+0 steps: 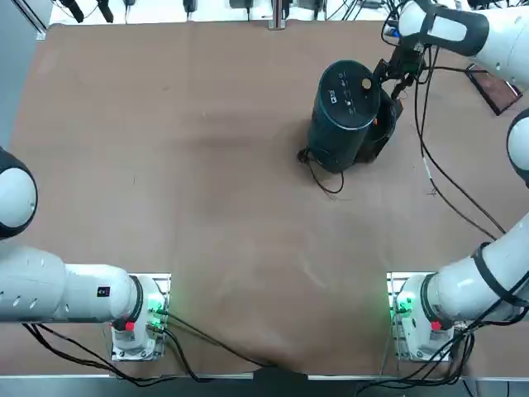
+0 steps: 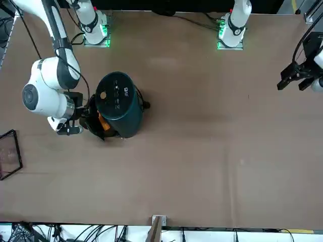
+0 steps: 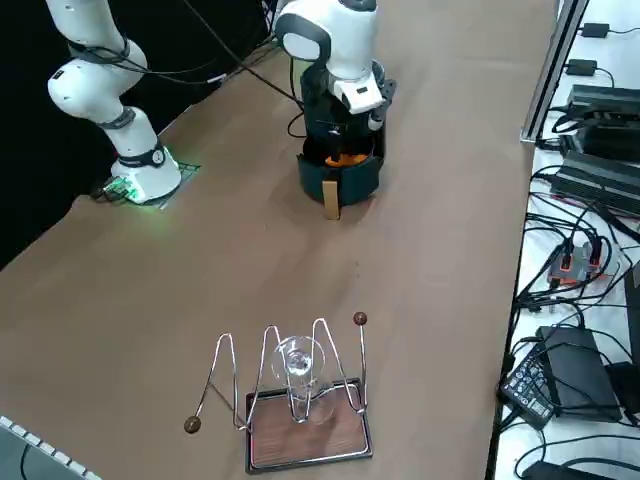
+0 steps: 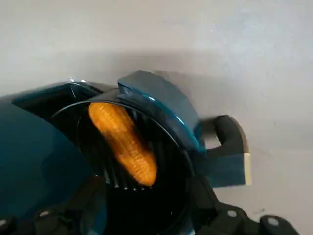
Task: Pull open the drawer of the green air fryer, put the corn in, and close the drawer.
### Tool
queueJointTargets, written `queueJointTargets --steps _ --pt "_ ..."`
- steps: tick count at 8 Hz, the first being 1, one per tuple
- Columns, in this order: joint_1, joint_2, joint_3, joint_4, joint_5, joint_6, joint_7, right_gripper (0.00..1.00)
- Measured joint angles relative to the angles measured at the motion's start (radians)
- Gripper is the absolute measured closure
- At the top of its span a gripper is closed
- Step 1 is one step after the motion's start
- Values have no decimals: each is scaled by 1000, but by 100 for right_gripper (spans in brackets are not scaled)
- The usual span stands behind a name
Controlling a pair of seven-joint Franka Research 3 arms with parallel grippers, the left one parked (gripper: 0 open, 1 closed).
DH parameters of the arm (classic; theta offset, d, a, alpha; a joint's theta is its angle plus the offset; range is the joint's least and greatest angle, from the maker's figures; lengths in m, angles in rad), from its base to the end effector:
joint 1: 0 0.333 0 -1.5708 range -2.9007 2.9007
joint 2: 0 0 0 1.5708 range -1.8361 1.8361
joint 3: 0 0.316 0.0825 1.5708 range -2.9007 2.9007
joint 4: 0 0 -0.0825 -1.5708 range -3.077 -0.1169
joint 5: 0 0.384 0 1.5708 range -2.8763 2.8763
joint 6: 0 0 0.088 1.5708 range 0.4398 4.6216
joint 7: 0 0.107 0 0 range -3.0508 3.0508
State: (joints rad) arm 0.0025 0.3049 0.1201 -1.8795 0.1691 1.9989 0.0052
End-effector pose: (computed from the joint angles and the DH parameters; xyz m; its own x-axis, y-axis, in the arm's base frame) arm 0.5970 0.0804 0.3369 0.9806 0.0467 -0.1905 0.0135 -0.9850 -0.1722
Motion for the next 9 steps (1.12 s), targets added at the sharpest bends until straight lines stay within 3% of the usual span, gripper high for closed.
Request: queueJointTargets --steps 3,7,9 --pt "-115 -1 -11 94 0 -152 0 0" --pt "-308 51 -17 94 40 -162 105 0" --pt "-354 86 -17 94 75 -151 269 0"
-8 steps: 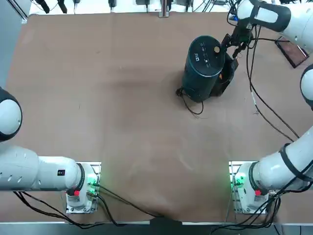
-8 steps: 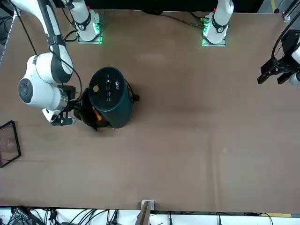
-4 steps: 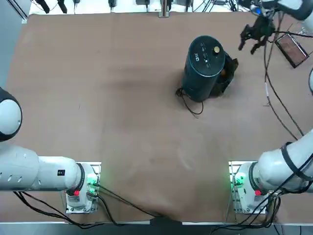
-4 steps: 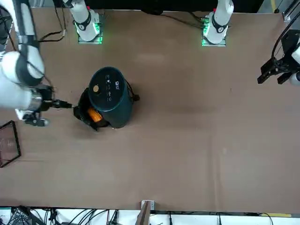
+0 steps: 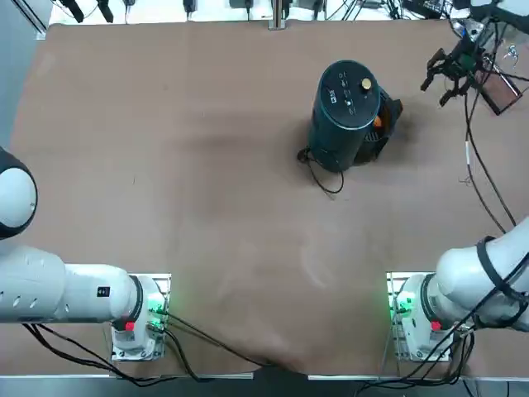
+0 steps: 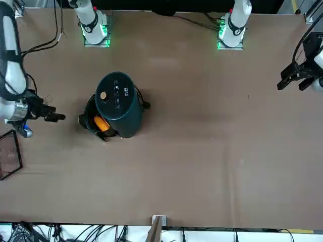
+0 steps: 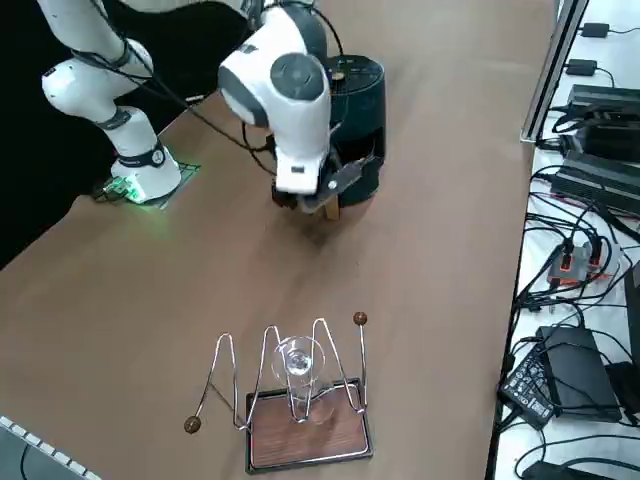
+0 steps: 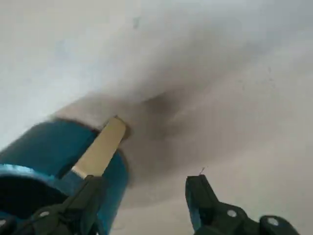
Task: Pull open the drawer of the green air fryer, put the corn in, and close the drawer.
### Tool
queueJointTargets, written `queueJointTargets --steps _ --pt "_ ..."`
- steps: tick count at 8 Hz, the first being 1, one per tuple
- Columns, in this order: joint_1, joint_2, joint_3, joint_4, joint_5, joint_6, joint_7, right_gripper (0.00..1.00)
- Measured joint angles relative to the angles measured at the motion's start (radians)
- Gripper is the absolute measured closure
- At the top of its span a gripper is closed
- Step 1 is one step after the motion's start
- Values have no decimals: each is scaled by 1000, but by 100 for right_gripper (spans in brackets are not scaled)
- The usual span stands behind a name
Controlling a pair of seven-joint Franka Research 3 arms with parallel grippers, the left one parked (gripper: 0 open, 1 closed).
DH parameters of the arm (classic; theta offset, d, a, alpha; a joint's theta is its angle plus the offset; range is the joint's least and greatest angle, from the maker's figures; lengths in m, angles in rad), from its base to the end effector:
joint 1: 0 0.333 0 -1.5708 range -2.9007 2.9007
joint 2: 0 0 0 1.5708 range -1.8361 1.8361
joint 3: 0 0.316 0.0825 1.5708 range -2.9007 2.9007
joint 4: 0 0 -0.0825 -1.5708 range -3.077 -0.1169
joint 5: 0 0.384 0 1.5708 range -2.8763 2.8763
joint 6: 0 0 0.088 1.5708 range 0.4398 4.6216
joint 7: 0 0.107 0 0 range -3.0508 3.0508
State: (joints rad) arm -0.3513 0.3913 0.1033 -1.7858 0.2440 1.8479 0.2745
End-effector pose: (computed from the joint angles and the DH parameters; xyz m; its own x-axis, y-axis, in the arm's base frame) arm 0.5946 -0.1351 0.3168 0.7626 -0.5218 -0.3823 -0.6055 -0.7837 -0.1383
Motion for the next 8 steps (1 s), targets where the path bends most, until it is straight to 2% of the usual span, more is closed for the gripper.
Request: queueJointTargets --steps 3,6,8 --pt "6 56 16 -1 18 81 354 0" --pt "25 87 23 -1 97 91 476 0" --pt "37 99 24 -1 105 91 546 0"
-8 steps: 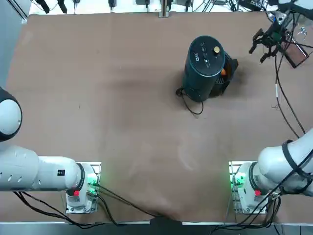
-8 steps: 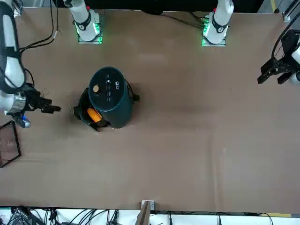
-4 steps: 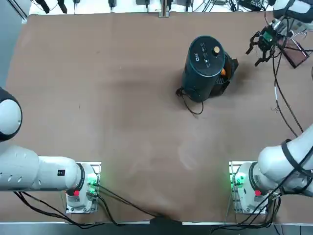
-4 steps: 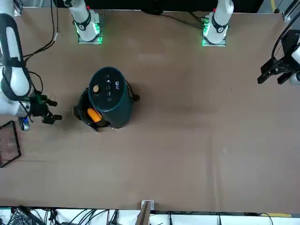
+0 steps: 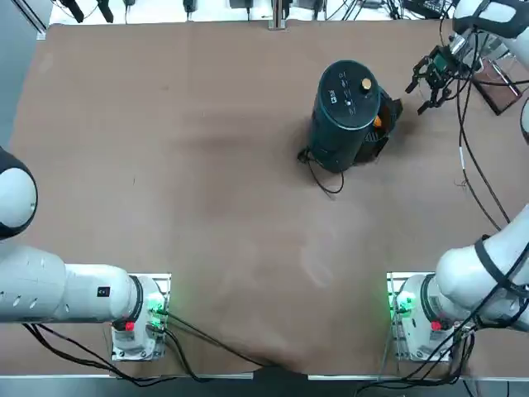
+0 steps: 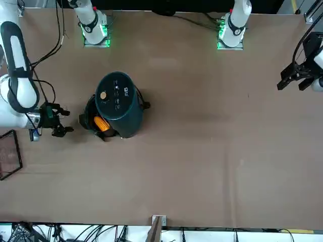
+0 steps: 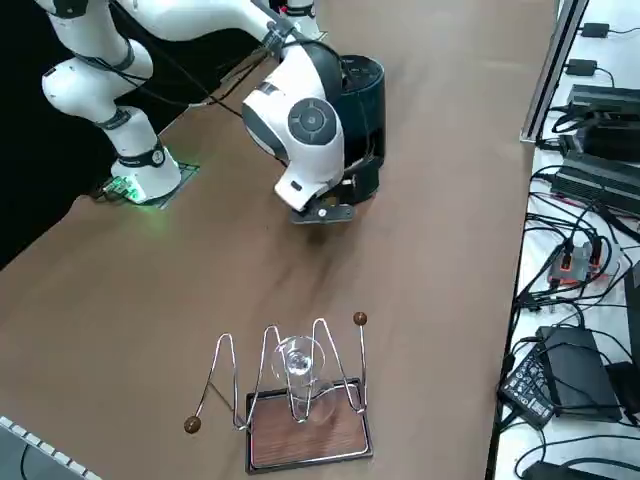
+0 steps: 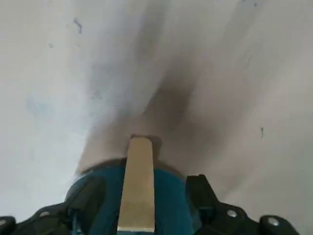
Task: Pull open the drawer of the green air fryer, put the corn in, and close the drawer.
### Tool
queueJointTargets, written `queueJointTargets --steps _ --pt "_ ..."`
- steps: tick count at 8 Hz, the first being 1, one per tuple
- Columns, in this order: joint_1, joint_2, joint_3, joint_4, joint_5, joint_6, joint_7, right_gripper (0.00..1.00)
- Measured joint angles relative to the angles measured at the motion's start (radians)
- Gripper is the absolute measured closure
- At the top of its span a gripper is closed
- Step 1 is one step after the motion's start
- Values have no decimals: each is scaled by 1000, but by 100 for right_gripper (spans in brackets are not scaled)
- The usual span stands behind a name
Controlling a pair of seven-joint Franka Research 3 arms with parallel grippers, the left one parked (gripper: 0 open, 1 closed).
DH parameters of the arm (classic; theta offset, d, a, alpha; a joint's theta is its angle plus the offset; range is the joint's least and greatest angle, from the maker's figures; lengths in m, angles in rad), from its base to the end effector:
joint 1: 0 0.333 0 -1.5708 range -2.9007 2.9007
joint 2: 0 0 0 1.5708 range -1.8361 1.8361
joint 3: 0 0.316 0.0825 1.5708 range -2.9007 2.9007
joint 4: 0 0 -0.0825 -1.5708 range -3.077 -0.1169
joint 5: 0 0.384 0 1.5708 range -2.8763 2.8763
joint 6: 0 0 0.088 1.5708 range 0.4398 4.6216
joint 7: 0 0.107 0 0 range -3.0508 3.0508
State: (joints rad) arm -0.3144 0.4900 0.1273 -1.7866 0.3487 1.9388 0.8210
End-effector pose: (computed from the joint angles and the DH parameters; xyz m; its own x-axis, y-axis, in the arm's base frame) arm 0.6107 -0.0970 0.2633 0.3137 -0.8244 -0.4711 -0.9257 -0.3760 0.0415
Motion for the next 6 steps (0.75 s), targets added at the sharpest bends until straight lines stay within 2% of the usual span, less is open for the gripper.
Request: queueJointTargets --steps 3,6 --pt "42 2 2 0 0 0 95 0" --pt "49 7 1 -14 8 27 106 0"
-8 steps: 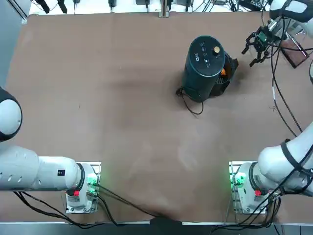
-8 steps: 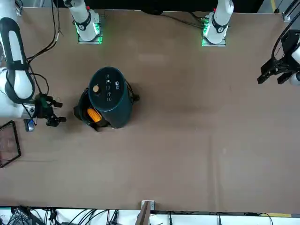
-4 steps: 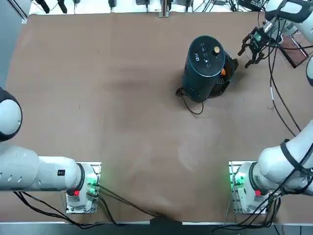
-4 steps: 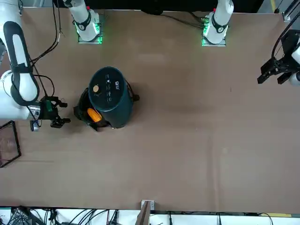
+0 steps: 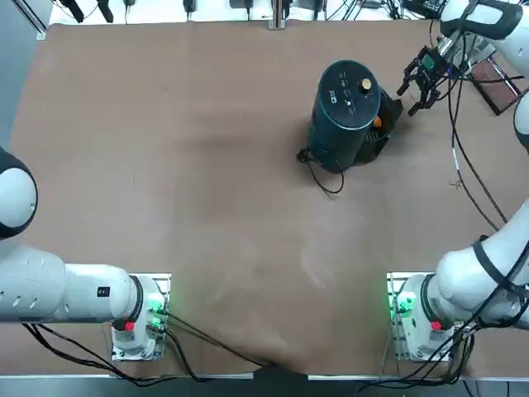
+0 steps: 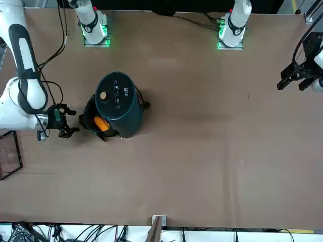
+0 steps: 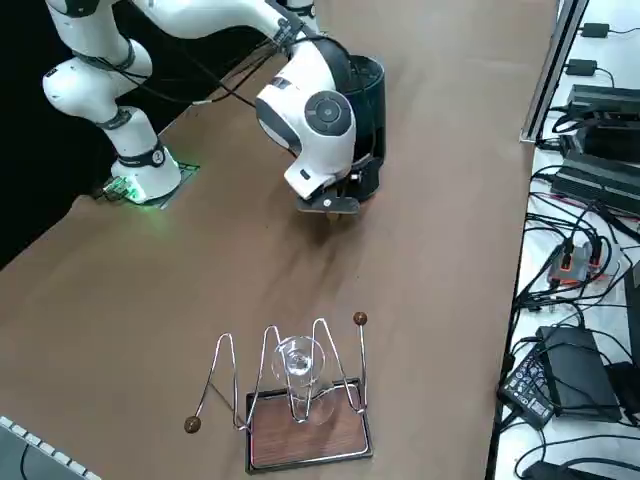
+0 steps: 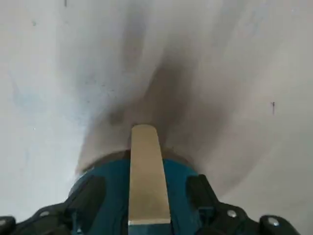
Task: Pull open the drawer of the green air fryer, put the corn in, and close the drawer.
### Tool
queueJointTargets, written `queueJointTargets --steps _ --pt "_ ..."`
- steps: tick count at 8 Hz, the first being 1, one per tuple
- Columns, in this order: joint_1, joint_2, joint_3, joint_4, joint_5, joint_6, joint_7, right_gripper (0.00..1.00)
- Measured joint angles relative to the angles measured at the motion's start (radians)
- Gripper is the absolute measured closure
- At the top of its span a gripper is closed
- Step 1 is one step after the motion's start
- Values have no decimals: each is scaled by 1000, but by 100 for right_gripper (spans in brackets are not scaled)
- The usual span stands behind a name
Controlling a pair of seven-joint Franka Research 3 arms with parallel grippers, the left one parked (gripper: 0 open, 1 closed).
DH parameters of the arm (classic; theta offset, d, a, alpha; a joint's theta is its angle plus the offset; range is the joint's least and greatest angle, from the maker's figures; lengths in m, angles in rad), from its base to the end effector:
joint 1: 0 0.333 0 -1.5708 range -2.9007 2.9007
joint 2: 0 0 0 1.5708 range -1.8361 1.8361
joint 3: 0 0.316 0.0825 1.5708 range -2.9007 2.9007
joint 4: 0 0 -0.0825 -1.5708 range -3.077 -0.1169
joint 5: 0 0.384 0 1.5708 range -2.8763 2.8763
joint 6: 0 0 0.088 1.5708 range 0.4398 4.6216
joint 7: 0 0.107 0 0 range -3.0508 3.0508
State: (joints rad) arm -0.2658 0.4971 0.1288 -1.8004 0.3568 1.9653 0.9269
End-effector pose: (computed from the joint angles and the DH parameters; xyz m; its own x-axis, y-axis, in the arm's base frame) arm 0.6133 -0.0664 0.2548 0.2474 -0.8505 -0.4642 -0.9427 -0.3219 0.0874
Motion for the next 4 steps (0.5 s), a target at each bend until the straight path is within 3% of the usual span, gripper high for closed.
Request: queueJointTargets --steps 4 --pt "23 9 0 -42 28 62 3 1"
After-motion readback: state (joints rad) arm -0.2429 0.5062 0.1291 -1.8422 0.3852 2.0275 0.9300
